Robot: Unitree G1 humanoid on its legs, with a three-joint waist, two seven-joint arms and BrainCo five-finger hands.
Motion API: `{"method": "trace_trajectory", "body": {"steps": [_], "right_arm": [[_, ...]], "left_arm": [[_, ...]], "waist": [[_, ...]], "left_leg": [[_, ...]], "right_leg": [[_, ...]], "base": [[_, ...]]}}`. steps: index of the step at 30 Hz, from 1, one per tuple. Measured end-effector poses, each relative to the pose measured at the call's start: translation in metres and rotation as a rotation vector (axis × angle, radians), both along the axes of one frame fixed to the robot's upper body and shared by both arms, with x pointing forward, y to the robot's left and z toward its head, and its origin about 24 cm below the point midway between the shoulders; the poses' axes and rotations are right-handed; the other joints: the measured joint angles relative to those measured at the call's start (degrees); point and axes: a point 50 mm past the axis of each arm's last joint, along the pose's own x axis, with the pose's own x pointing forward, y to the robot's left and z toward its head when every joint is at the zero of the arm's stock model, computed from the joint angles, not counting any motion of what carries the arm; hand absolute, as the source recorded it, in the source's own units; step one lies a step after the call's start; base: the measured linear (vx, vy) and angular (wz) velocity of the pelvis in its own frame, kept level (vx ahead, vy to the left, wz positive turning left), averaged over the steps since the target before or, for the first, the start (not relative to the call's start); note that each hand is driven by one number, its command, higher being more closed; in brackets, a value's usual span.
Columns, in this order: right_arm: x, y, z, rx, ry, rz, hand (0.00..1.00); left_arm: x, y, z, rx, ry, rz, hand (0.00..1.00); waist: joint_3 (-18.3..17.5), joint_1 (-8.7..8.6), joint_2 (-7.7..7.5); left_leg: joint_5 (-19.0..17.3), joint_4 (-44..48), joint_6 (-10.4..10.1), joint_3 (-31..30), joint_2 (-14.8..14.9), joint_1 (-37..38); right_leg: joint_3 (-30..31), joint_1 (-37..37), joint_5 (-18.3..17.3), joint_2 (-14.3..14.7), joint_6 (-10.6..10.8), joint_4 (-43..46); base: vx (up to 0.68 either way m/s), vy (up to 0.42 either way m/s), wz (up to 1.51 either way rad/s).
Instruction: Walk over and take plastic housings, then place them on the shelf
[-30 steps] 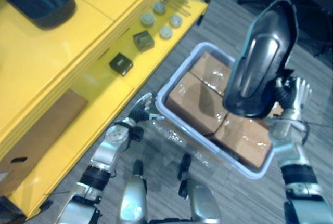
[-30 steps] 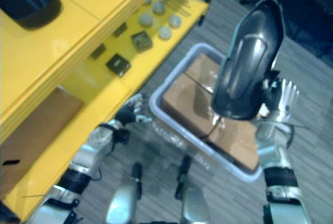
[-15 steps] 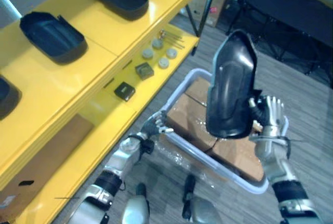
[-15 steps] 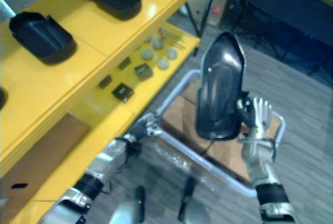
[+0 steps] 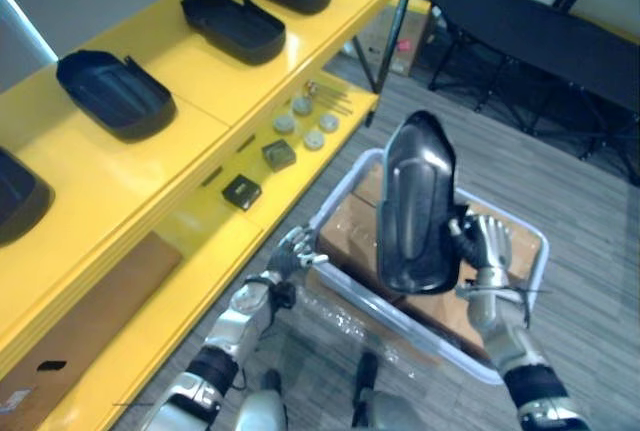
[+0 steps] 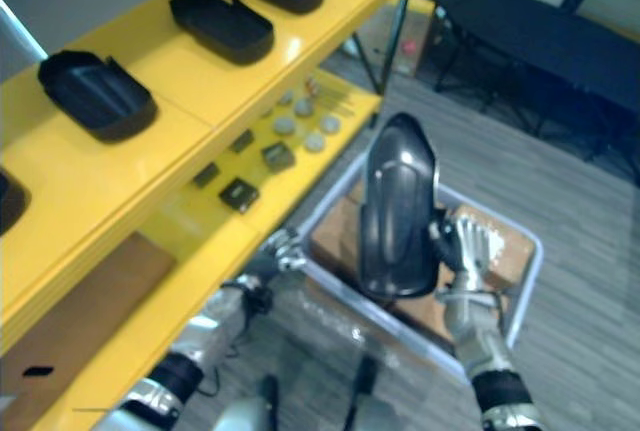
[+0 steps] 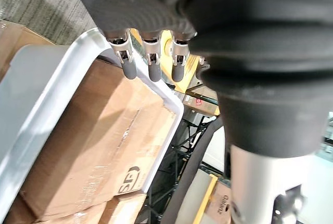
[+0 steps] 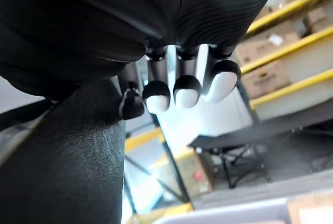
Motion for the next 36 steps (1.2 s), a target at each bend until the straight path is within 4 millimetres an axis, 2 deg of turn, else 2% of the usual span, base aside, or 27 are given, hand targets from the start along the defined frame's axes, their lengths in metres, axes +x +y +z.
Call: {"method": "trace_trajectory", "body": {"steps": [9, 14, 21, 28, 36], "right_arm": [[-0.003, 0.020, -0.012, -0.009, 0.020, 0.088, 1.00], [-0.004, 0.028, -0.021, 0.006, 0.055, 0.104, 1.00], [-0.003, 0.040, -0.024, 0.008, 0.066, 0.145, 1.00], [-0.003, 0.060, -0.031, -0.017, 0.097, 0.217, 1.00], [-0.005, 0.062, -0.038, -0.074, 0.135, 0.244, 1.00]], "left_arm": [[-0.006, -0.006, -0.006, 0.018, 0.019, -0.029, 0.00], [-0.011, -0.013, -0.018, 0.063, 0.064, -0.050, 0.00], [-0.013, -0.014, -0.023, 0.095, 0.085, -0.054, 0.00], [-0.021, -0.012, -0.038, 0.149, 0.153, -0.072, 0.00], [-0.022, -0.014, -0.039, 0.122, 0.166, -0.075, 0.00]], "waist": [[-0.1, 0.33, -0.10], [-0.1, 0.41, -0.11], [-0.1, 0.57, -0.13], [-0.7, 0.70, -1.13], [-0.8, 0.69, -1.24]], "left_leg": [[0.5, -0.9, 0.0, -0.4, -0.2, 1.6], [1.3, -2.0, 0.0, -1.1, -0.4, 1.7], [1.7, -2.4, 0.3, -1.2, -1.0, 1.9], [1.9, -2.3, 0.5, -1.2, -1.4, 1.9], [2.3, -2.5, 0.6, -1.2, -1.6, 1.9]], "right_leg": [[-0.3, 1.8, 0.1, -0.1, 0.2, -0.4], [-0.8, 1.7, 0.1, -0.3, 0.3, -0.4], [-1.2, 1.7, 0.4, -0.8, 0.7, -0.4], [-1.1, 1.8, 0.7, -1.2, 1.1, -0.4], [-1.1, 1.9, 0.9, -1.5, 1.1, -0.4]], "base": [[-0.03, 0.012, 0.02], [-0.03, 0.011, 0.07], [0.00, 0.002, 0.00], [-0.02, 0.016, 0.00], [-0.04, 0.017, 0.00]]}}
